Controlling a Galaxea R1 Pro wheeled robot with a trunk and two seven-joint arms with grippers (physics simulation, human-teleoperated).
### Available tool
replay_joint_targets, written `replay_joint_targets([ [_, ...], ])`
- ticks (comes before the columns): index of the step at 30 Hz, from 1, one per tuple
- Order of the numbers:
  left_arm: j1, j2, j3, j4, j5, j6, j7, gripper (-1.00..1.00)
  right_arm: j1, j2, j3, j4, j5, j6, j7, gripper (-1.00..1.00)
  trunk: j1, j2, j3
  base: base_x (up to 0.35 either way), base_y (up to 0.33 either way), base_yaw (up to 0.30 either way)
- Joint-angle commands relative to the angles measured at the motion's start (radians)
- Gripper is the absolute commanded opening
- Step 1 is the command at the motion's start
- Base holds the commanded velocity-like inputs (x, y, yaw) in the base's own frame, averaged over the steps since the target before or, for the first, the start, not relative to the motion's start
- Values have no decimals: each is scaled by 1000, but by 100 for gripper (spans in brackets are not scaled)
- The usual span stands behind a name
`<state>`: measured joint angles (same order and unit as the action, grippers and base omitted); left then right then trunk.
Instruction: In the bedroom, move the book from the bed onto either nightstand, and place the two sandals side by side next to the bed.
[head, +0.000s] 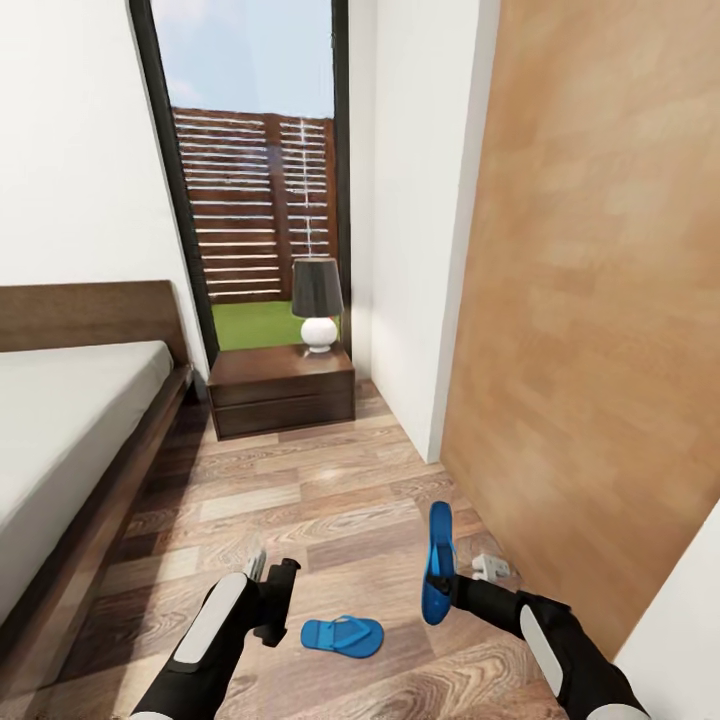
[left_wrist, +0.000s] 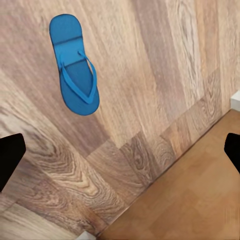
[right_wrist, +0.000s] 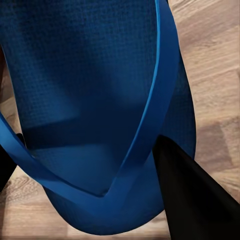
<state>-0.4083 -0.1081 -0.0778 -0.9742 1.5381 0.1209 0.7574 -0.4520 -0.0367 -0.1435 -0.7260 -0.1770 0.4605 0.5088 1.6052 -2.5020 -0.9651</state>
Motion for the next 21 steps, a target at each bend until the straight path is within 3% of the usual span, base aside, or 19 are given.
replay_joint_targets([
  [1,0,0,1,-1,1,3,5,100,-1,0,-2,-1,-8,9,2,-100,0,-1,-5,0,0,0],
  [14,0,-1,0,-1,2,4,5,100,-1,1,-2,0,-9,9,2,-100,6,-4,-55,0,0,0],
  [18,0,-1,-12,-5,1,16,6,100,-1,1,-1,0,-9,9,2,-100,6,-4,-55,0,0,0],
  [21,0,-2,-33,-17,-1,71,6,100,-1,1,-1,0,-9,9,2,-100,6,-4,-55,0,0,0],
])
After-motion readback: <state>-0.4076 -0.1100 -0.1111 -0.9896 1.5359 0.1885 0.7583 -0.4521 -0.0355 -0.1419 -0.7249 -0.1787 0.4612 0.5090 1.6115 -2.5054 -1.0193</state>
